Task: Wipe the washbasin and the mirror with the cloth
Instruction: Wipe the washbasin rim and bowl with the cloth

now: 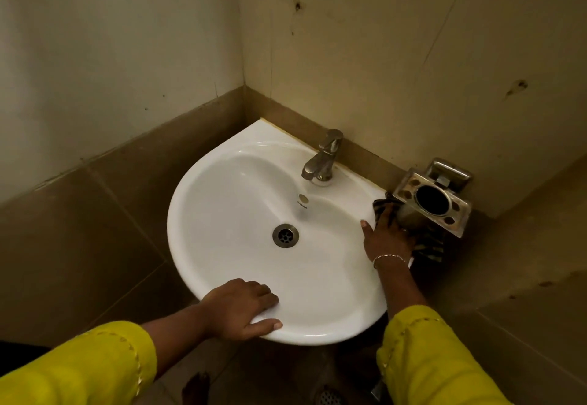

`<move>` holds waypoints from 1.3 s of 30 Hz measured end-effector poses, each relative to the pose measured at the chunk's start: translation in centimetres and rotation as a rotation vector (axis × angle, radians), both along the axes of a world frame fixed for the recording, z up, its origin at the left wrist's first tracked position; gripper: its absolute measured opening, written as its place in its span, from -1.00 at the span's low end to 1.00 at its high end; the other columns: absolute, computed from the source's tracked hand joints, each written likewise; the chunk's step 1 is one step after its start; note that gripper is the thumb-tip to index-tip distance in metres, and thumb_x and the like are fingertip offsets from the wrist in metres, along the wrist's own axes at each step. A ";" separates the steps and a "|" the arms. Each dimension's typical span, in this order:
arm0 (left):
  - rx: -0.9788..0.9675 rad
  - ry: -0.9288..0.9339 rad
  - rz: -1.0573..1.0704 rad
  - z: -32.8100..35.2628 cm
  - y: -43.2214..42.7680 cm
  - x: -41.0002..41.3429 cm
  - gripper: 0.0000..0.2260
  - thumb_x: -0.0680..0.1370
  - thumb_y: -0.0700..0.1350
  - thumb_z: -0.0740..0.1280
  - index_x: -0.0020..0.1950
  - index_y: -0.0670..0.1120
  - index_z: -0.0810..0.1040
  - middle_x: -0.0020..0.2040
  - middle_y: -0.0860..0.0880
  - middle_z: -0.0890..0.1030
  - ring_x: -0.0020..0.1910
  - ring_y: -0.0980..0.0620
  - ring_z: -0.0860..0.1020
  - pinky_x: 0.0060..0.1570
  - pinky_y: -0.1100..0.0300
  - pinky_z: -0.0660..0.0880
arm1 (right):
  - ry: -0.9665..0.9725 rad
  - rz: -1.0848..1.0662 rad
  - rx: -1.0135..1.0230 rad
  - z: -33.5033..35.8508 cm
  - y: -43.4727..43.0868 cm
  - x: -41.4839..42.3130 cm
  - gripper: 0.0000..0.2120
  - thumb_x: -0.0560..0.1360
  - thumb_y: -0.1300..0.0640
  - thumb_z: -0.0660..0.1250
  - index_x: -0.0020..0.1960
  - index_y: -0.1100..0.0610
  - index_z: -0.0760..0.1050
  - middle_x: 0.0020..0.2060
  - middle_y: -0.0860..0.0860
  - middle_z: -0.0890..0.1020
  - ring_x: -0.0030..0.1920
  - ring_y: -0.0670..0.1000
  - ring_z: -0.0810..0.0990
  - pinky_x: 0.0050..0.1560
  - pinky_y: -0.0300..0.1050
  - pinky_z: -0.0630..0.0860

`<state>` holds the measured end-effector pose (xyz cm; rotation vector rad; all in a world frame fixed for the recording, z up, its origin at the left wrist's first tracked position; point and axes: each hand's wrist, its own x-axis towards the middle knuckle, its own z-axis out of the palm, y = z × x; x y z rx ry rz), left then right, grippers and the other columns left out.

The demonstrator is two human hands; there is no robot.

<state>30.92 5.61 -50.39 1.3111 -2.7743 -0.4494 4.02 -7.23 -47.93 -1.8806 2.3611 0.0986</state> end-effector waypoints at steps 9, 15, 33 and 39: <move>0.007 0.014 -0.002 0.1 0.0 0.0 -0.31 0.46 0.38 -0.24 0.15 -0.05 0.43 0.04 -0.07 0.55 -0.04 -0.08 0.52 -0.10 0.07 0.46 | -0.214 -0.129 -0.022 -0.5 -3.1 1.5 -0.36 0.58 -0.17 -0.05 0.51 0.16 -0.12 0.50 0.20 0.01 0.40 0.30 0.24 0.32 0.22 0.26; 0.014 0.010 -0.005 -0.2 -0.1 0.0 -0.31 0.46 0.38 -0.24 0.15 -0.05 0.43 0.05 -0.08 0.55 -0.02 -0.09 0.52 -0.07 0.06 0.46 | -0.134 -0.025 -0.105 -0.8 -3.4 3.3 -0.37 0.59 -0.12 0.00 0.50 0.20 -0.09 0.50 0.25 -0.04 0.49 0.23 -0.05 0.41 0.20 0.07; 0.042 -0.026 0.022 0.4 0.1 -0.3 -0.41 0.47 0.32 -0.09 0.09 -0.08 0.47 -0.02 -0.10 0.56 -0.07 -0.13 0.53 -0.14 0.04 0.47 | -0.224 0.361 -0.175 -0.9 -5.9 6.7 -0.53 0.59 0.17 0.08 0.48 0.15 0.12 0.48 0.11 0.20 0.48 0.06 0.12 0.39 0.07 0.04; 0.067 -0.029 0.041 0.6 0.1 -0.2 -0.41 0.46 0.33 -0.09 0.07 -0.08 0.47 -0.02 -0.09 0.56 -0.06 -0.11 0.53 -0.15 0.08 0.45 | -0.066 0.501 -0.142 -0.7 -4.3 6.8 -0.39 0.48 0.24 0.27 0.47 0.06 0.14 0.47 0.06 0.22 0.45 0.11 0.16 0.29 0.13 0.15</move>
